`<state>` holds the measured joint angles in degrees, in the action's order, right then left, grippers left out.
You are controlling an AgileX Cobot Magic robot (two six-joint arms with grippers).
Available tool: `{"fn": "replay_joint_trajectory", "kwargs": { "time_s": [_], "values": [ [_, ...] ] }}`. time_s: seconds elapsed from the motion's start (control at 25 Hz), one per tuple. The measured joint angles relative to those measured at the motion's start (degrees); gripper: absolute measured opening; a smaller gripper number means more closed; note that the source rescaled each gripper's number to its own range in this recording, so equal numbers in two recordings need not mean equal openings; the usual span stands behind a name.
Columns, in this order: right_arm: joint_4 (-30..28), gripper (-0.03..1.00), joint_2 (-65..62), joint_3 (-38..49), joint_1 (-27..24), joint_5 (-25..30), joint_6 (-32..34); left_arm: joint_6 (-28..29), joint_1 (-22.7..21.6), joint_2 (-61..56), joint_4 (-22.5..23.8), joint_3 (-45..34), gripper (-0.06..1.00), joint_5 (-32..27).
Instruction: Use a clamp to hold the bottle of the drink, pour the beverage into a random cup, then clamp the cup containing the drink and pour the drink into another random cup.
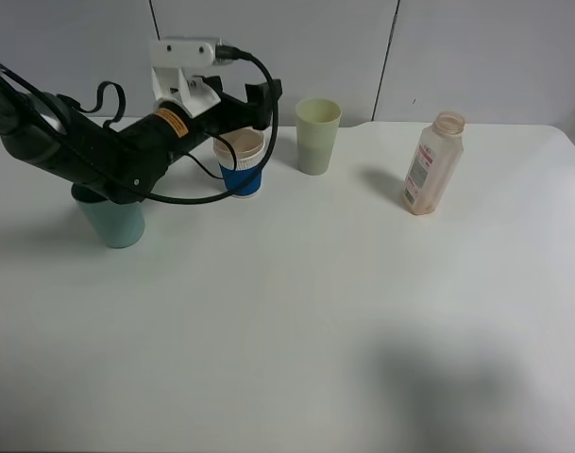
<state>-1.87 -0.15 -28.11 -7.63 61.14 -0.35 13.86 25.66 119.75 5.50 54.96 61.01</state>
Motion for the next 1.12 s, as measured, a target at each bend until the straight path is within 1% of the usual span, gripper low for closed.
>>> {"fn": "replay_joint_trajectory", "kwargs": {
  "time_s": [0.24,0.32,0.44,0.48,0.6,0.68,0.72,0.8,0.84,0.92,1.04,1.12],
  "values": [
    [0.0,1.00,0.0,0.0,0.0,0.0,0.0,0.2,0.0,-6.4,0.6,-0.1,0.94,-2.0],
    [0.0,1.00,0.0,0.0,0.0,0.0,0.0,0.2,0.0,-9.0,0.6,-0.1,0.94,-4.3],
    [0.0,1.00,0.0,0.0,0.0,0.0,0.0,0.2,0.0,-13.7,0.6,-0.1,0.94,-9.8],
    [0.0,1.00,0.0,0.0,0.0,0.0,0.0,0.2,0.0,-15.3,0.6,-0.1,0.94,-12.5],
    [0.0,1.00,0.0,0.0,0.0,0.0,0.0,-1.3,0.0,-19.3,0.8,-0.1,0.94,-17.5],
    [0.0,1.00,0.0,0.0,0.0,0.0,0.0,-2.1,0.0,-20.7,0.8,-0.1,0.94,-19.6],
    [0.0,1.00,0.0,0.0,0.0,0.0,0.0,-3.3,0.0,-22.9,0.9,-0.1,0.94,-23.1],
    [0.0,1.00,0.0,0.0,0.0,0.0,0.0,-3.6,0.0,-23.6,0.9,-0.1,0.94,-23.9],
    [0.0,1.00,0.0,0.0,0.0,0.0,0.0,-5.2,0.0,-26.5,1.0,-0.1,0.94,-28.3],
    [0.0,1.00,0.0,0.0,0.0,0.0,0.0,-6.7,0.0,-29.9,1.0,-0.1,0.94,-34.2],
    [0.0,1.00,0.0,0.0,0.0,0.0,0.0,-8.2,0.0,-33.2,1.0,-0.1,0.94,-39.7],
    [0.0,1.00,0.0,0.0,0.0,0.0,0.0,-8.6,0.0,-33.9,1.0,-0.1,0.94,-40.9]
  ]
}}
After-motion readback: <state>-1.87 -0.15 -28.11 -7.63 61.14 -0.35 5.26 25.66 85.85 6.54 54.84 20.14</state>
